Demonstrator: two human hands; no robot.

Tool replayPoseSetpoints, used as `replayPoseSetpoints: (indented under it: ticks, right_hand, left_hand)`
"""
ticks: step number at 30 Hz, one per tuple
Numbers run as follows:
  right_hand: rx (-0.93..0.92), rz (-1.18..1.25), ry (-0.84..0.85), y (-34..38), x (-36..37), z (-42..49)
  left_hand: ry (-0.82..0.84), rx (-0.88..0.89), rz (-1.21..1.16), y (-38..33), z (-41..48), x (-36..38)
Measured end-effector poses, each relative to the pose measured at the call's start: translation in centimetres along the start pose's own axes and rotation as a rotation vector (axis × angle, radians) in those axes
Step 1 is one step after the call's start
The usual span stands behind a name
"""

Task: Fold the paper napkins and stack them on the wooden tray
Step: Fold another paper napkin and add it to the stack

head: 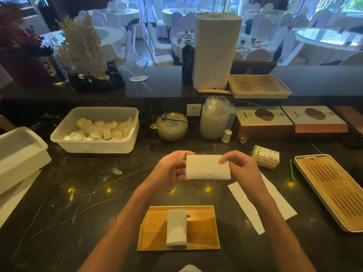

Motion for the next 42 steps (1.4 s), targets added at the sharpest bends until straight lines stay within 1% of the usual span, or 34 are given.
replayPoseSetpoints:
  ticks: [2,5,7,9,12,13,16,20,23,27,30,33,35,38,42]
  right_hand:
    - [-0.008,-0.032,0.009,-0.3,0.0,0.1]
    - [-0.01,-0.051,0.038,-0.5,0.3,0.1]
    - [-0.004,-0.02,0.069,-0.5,0.4,0.2]
    - [0.048,0.107,0.103,-0.5,0.8,0.5]
    - [0.292,0.403,0.106,-1.0,2.0,0.7]
    - [0.321,0.446,0.108,-1.4,2.4,0.5]
    - [0.264,0.361,0.131,-2.5,3.5,-0.4]
    - [0.246,0.284,0.049,-3.5,3.7,-0.2]
    - [0.237,0.174,0.066,-3.3,3.6,-0.1]
    - [0.249,0.117,0.092,-3.6,3.7,0.0]
    - [0.305,0.15,0.123,-4.6,4.6,-0.4]
    - [0.339,0.141,0.159,-6.4,6.0,-1.3]
    - [0.357,0.134,0.14,-8.0,7.0,-2.1]
    - [0.415,0.097,0.133,-11.0,8.6,-3.2]
    - [0.492,0.002,0.161,-14.9,10.5,-4.5]
  left_hand:
    - [-0.017,-0.066,-0.015,0.0,-0.1,0.1]
    - [0.082,-0.021,0.092,0.6,-0.3,-0.3]
    - [0.072,-0.018,0.147,1.1,-0.5,-0.5]
    - [0.024,0.014,0.166,1.4,-0.3,-0.5]
    - [-0.08,0.069,0.18,2.2,-0.2,-0.5]
    - [-0.119,0.082,0.187,2.5,-0.3,-0.6]
    - [-0.186,0.088,0.219,3.1,-0.7,-0.6]
    - [-0.091,-0.015,0.179,4.3,-1.5,-0.5]
    - [-0.067,-0.071,0.149,5.1,-2.1,-0.7]
    - [-0.143,-0.034,0.234,5.9,-2.3,-1.3]
    - [-0.193,-0.021,0.222,6.7,-2.4,-1.7]
    - [-0.215,-0.048,0.219,8.2,-2.7,-2.5]
    - [-0.225,-0.093,0.249,9.6,-3.2,-3.3]
    - [-0.246,-0.22,0.333,12.4,-4.3,-4.9]
    - [-0.302,-0.358,0.339,16.5,-5.5,-5.9]
Point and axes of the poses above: each hand's wrist, its own z-axis towards the middle knuckle, its own x-axis out of the palm, y = z × x, the point moved 2 cm from there along z, towards the middle knuckle, and after that the axes turned 9 degrees about y, right-handed, at the moved point
